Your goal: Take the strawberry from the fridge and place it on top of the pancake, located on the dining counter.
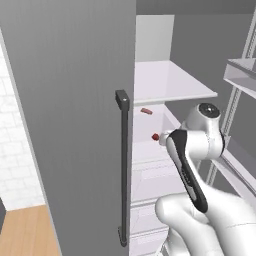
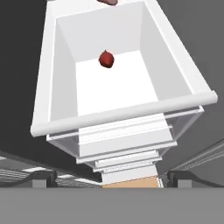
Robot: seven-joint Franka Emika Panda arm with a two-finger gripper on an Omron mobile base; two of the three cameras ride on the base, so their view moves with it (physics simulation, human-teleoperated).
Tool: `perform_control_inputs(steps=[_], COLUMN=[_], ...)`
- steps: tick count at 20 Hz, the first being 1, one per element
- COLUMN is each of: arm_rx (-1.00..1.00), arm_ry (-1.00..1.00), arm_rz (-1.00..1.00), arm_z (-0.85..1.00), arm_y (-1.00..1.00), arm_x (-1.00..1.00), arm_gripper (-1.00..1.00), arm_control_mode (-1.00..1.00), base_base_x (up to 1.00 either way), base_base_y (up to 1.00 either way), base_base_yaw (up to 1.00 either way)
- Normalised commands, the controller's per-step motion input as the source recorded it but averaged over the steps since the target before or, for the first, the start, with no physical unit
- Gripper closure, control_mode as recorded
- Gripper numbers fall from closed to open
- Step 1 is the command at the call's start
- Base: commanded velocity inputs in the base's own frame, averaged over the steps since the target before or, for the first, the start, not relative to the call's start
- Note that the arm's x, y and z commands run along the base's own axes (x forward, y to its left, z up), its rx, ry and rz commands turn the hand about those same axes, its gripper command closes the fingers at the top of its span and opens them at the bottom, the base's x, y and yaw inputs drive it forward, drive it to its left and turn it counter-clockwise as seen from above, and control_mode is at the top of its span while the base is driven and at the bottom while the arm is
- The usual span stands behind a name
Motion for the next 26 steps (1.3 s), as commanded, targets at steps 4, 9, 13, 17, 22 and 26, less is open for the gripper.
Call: perform_control_inputs(steps=[4, 9, 13, 17, 22, 26], arm_rx=[-0.08, -0.1, -0.09, -0.06, -0.07, -0.11], arm_ry=[0.0, -0.02, 0.01, 0.0, 0.14, 0.06], arm_rz=[0.07, 0.2, 0.19, 0.19, 0.03, 0.0], arm_z=[0.0, -0.35, -0.11, -0.14, -0.25, -0.53], arm_y=[0.0, -0.02, -0.03, -0.09, 0.0, 0.0], arm_x=[0.77, 0.55, 0.53, 0.71, 0.69, 0.51], arm_gripper=[-1.0, -1.0, -1.0, -1.0, -1.0, -1.0], arm_control_mode=[-1.0, -1.0, -1.0, -1.0, -1.0, -1.0], base_base_x=[0.0, 0.0, 0.0, 0.0, 0.0, 0.0], base_base_y=[0.0, 0.0, 0.0, 0.0, 0.0, 0.0], base_base_yaw=[0.0, 0.0, 0.0, 0.0, 0.0, 0.0])
